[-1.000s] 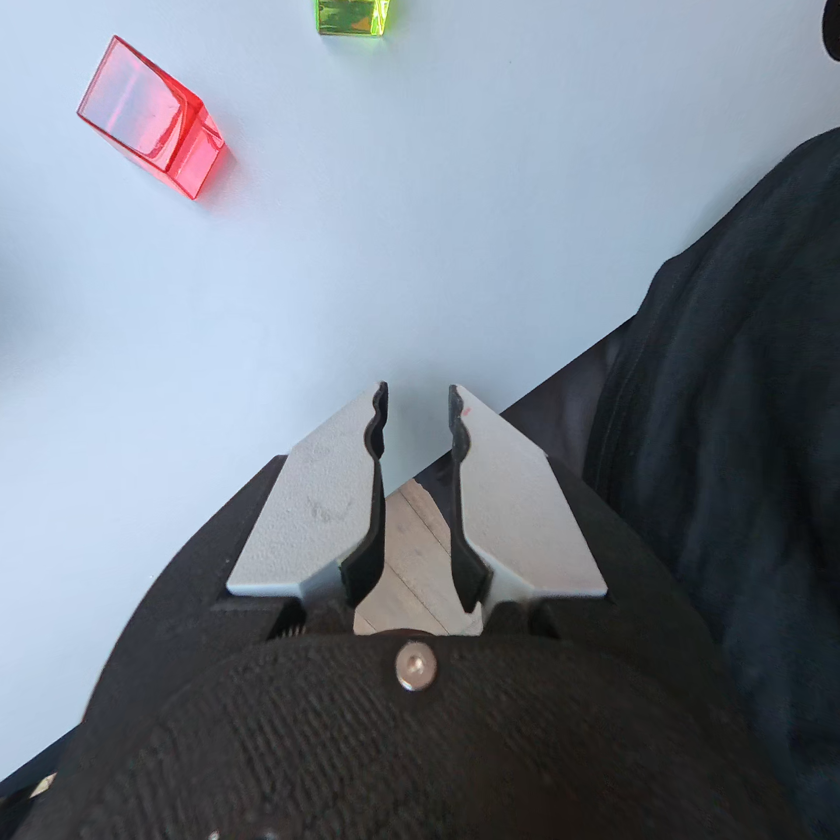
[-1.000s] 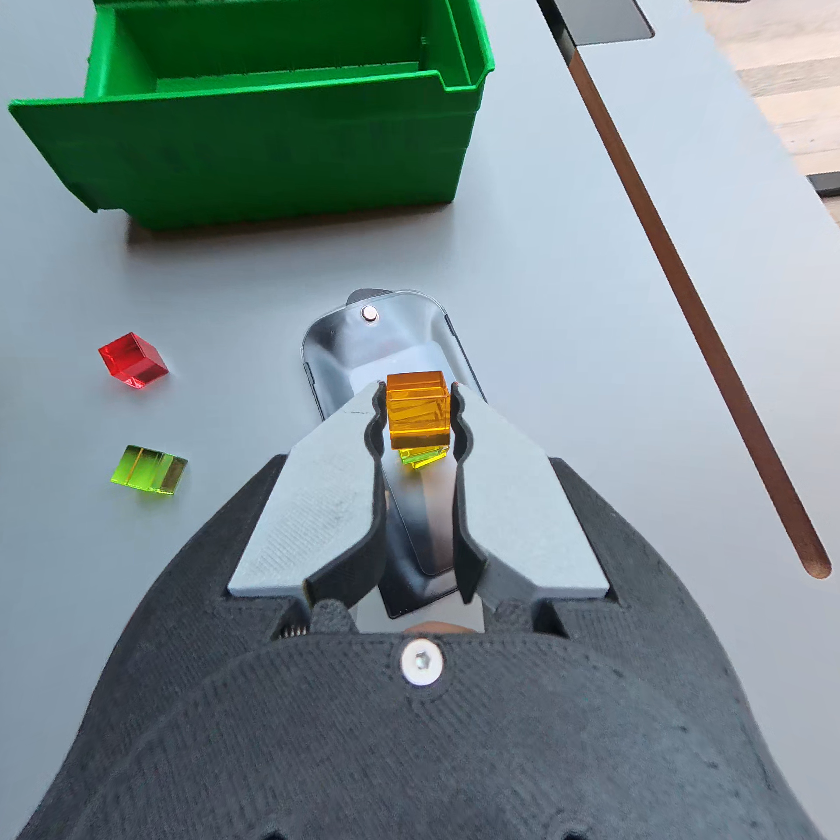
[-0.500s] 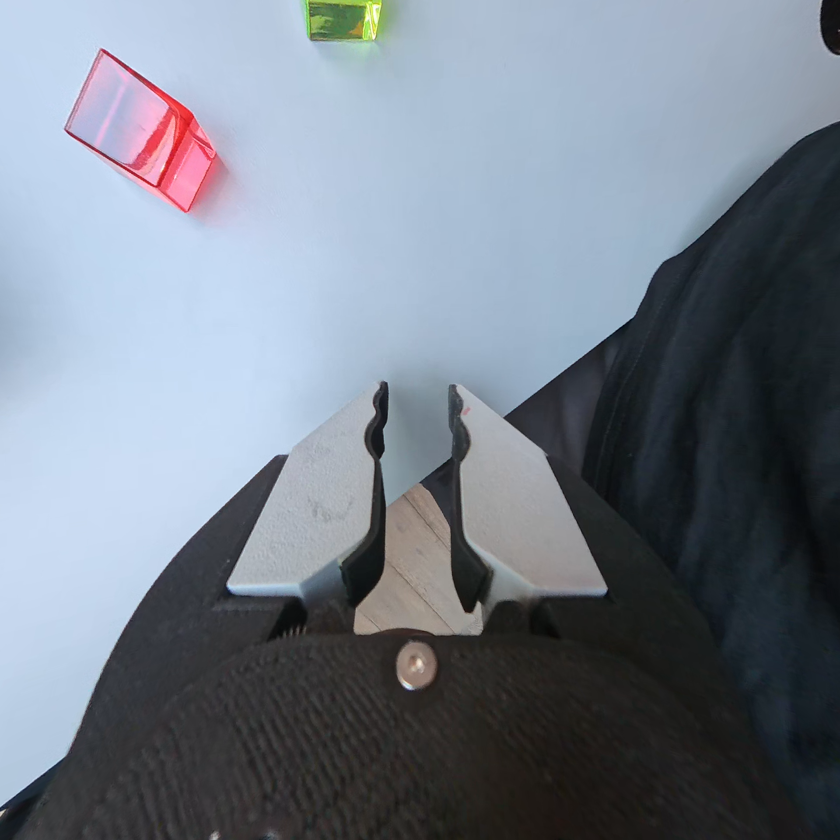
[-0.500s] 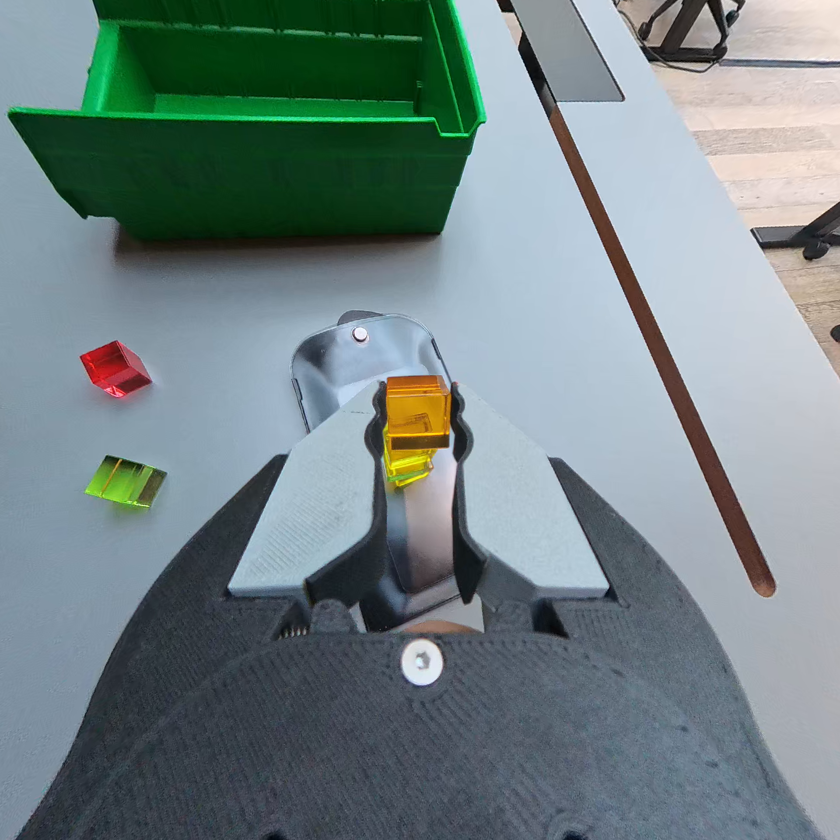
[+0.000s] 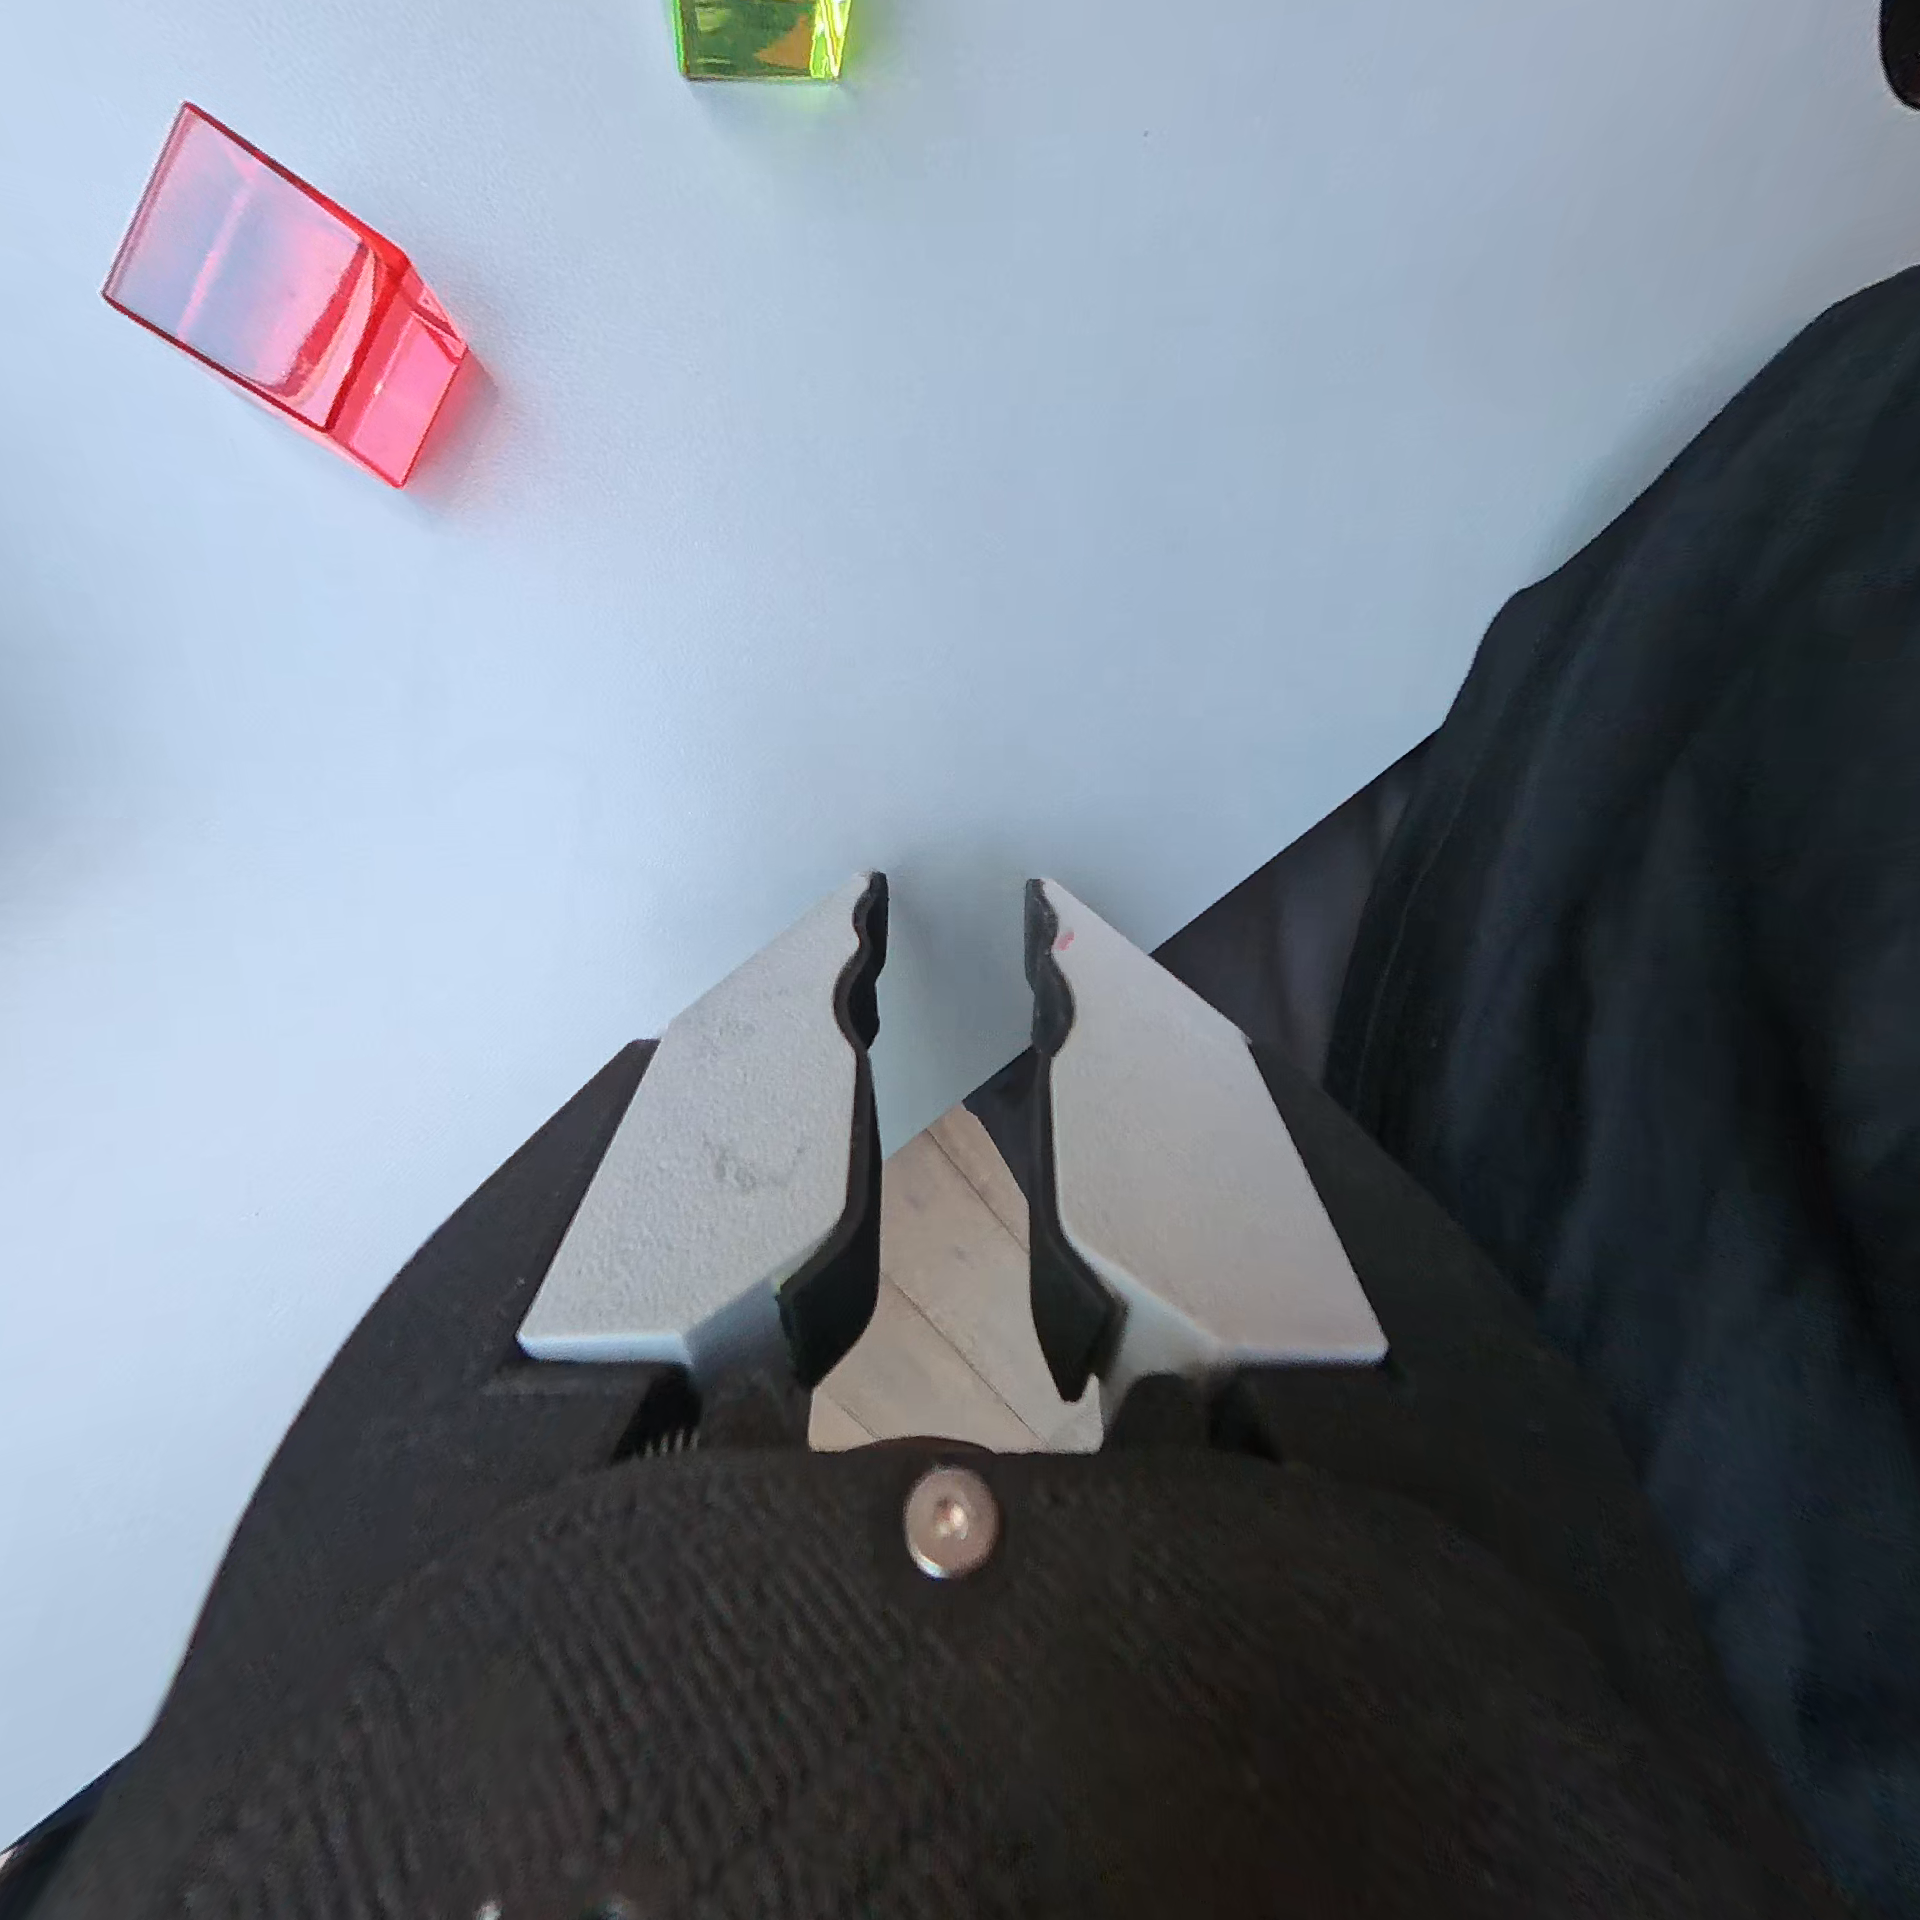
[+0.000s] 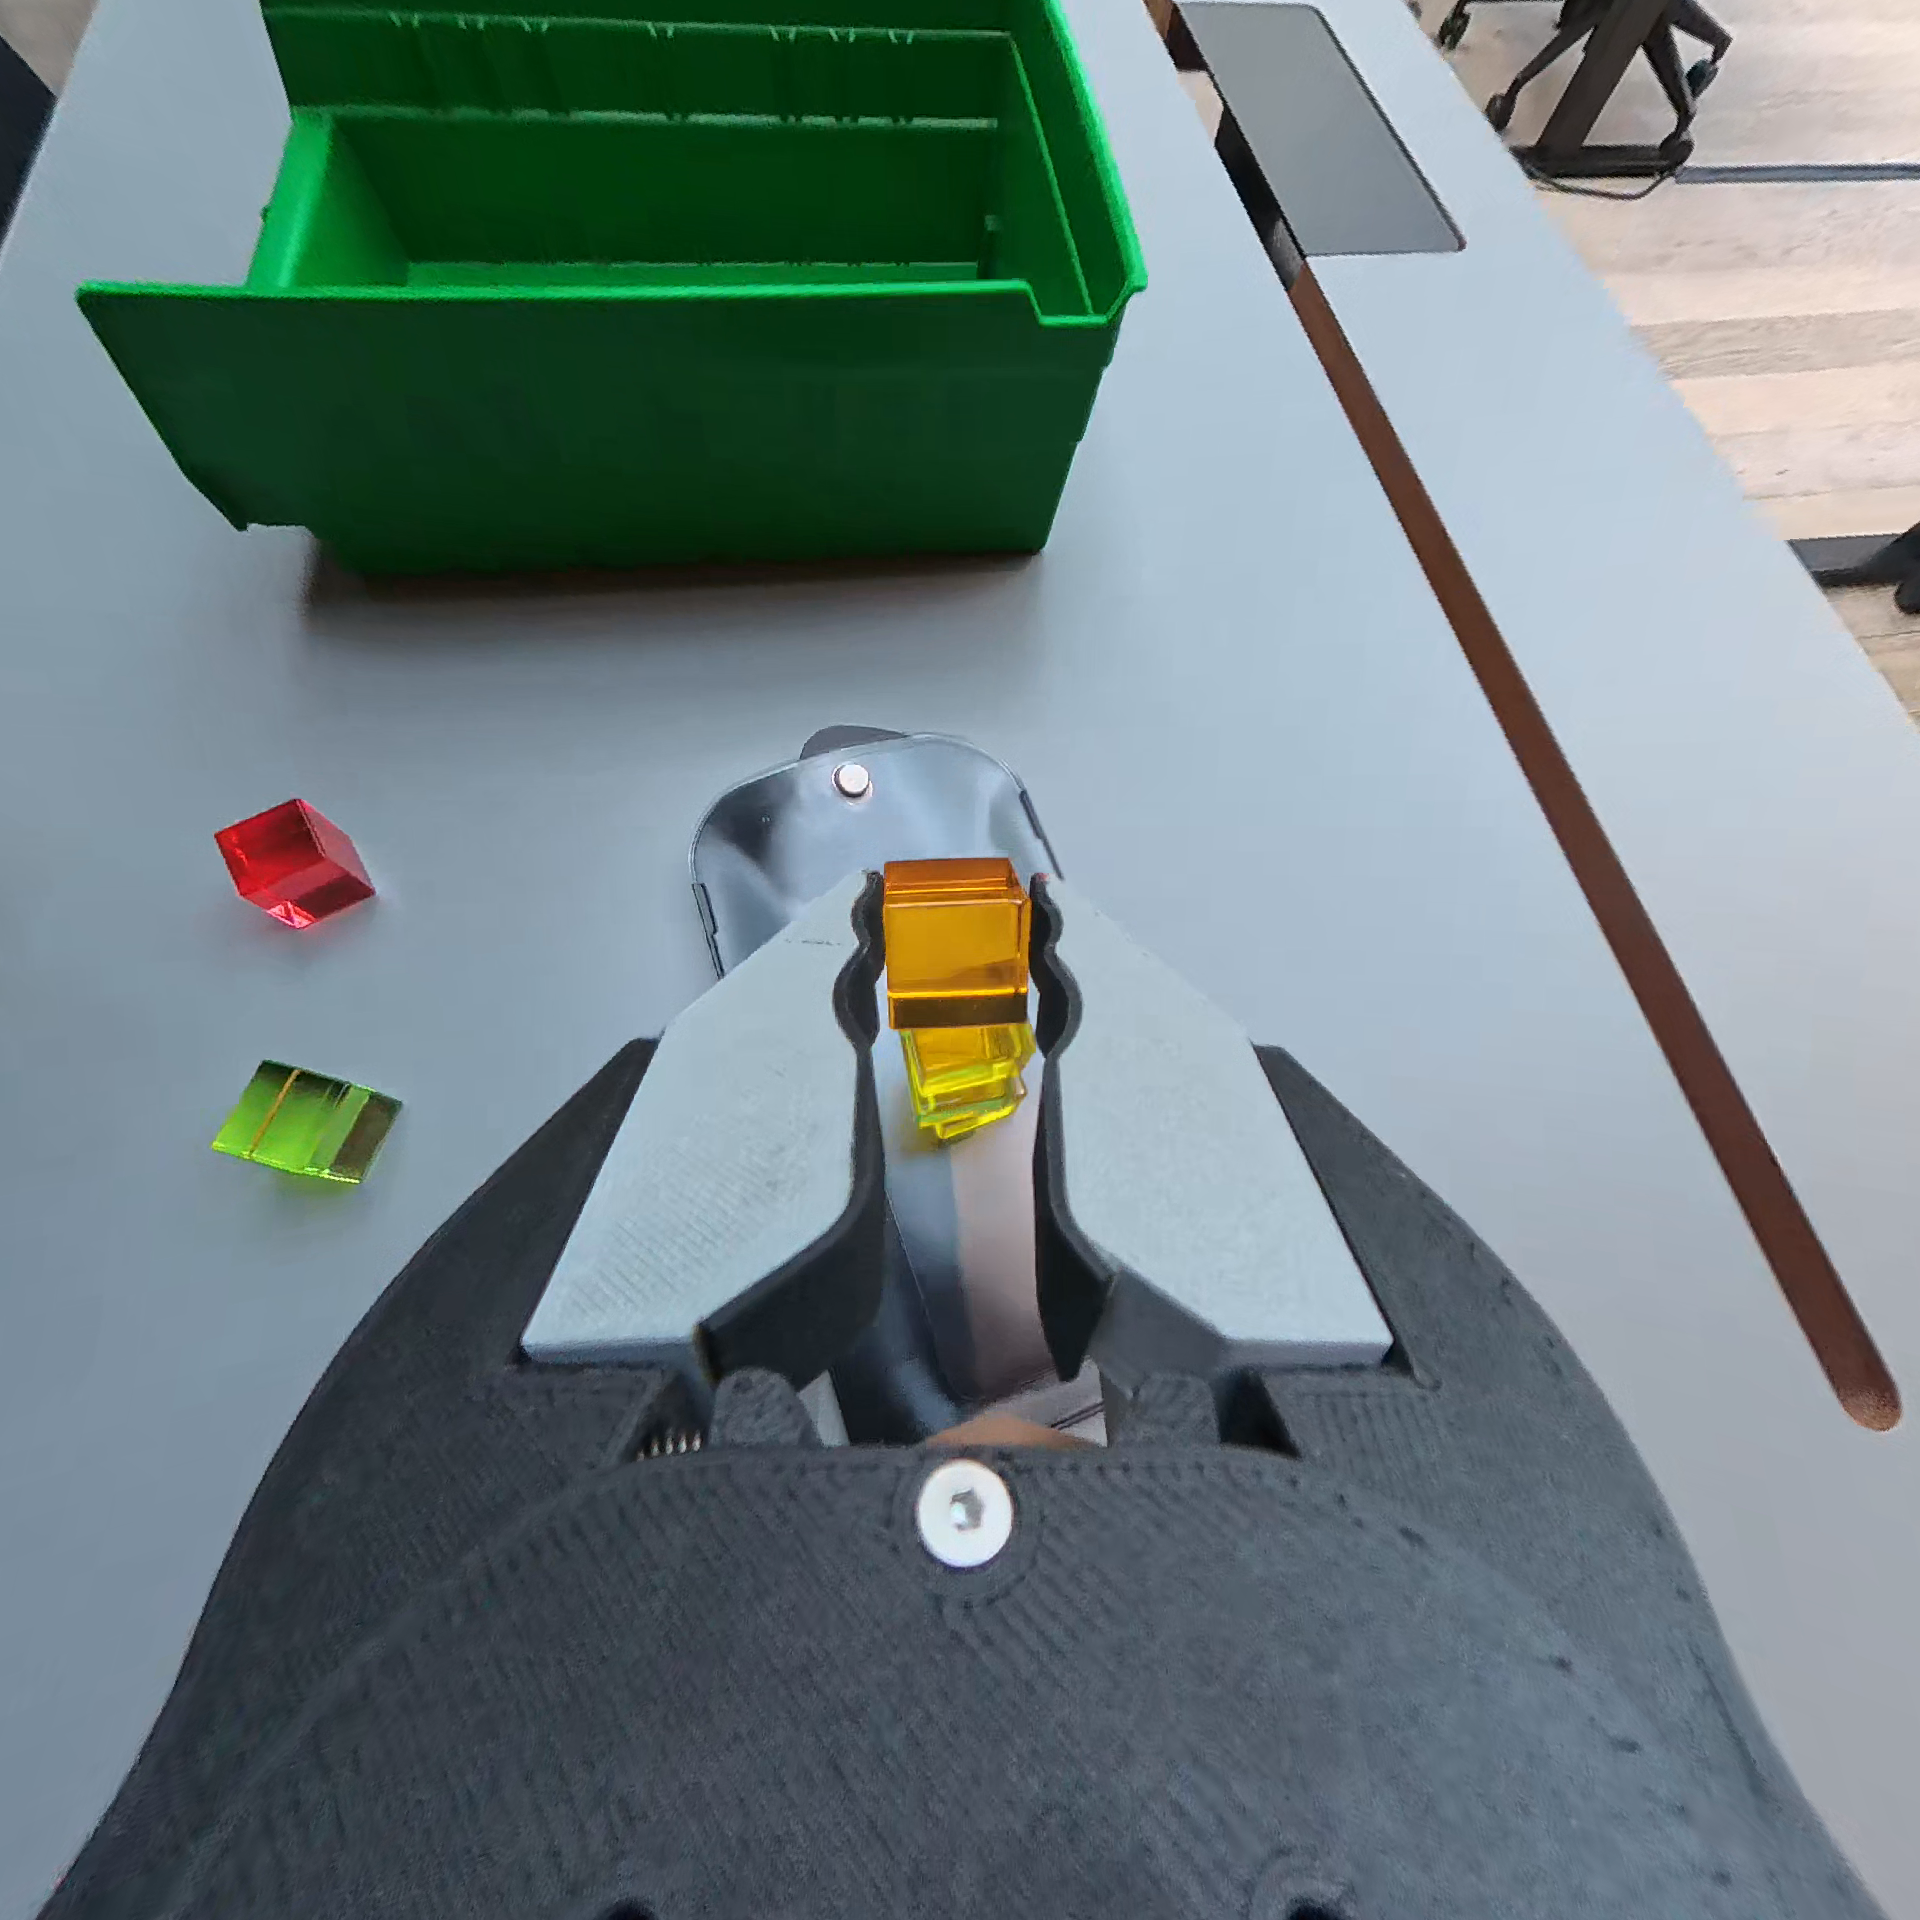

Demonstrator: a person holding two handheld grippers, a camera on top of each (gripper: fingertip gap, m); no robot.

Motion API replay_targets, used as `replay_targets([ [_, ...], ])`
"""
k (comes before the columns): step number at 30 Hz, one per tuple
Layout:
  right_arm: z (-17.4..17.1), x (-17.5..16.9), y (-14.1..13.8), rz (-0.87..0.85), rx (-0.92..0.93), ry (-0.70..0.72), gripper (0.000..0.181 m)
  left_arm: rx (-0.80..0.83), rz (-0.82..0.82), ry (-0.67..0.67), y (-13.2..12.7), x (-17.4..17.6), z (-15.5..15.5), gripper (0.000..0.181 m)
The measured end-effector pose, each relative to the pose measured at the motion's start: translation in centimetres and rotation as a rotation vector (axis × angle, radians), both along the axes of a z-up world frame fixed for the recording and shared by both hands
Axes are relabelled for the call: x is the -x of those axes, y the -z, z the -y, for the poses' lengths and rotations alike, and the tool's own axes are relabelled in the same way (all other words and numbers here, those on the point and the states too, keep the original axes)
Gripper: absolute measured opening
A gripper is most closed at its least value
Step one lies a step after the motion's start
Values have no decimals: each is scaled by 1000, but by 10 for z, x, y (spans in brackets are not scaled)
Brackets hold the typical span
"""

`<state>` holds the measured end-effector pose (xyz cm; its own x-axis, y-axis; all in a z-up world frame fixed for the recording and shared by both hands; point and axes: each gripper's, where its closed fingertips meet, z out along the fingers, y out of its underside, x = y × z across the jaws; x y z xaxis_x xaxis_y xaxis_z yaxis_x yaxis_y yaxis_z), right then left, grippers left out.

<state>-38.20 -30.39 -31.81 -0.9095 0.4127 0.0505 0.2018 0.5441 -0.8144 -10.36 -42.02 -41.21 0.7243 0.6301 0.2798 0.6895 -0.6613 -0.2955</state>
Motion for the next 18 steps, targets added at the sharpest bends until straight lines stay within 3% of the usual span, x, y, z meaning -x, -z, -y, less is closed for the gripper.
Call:
replay_targets([
  [1,-1,-1,4,3,-4,4,24,-1,2,-6,0,0,0,23],
  [6,-12,-5,17,11,-8,20,24,4,10,-8,2,-2,2,23],
  [18,-21,-3,17,-38,-70,-3,24,4,5,6,0,1,-2,23],
])
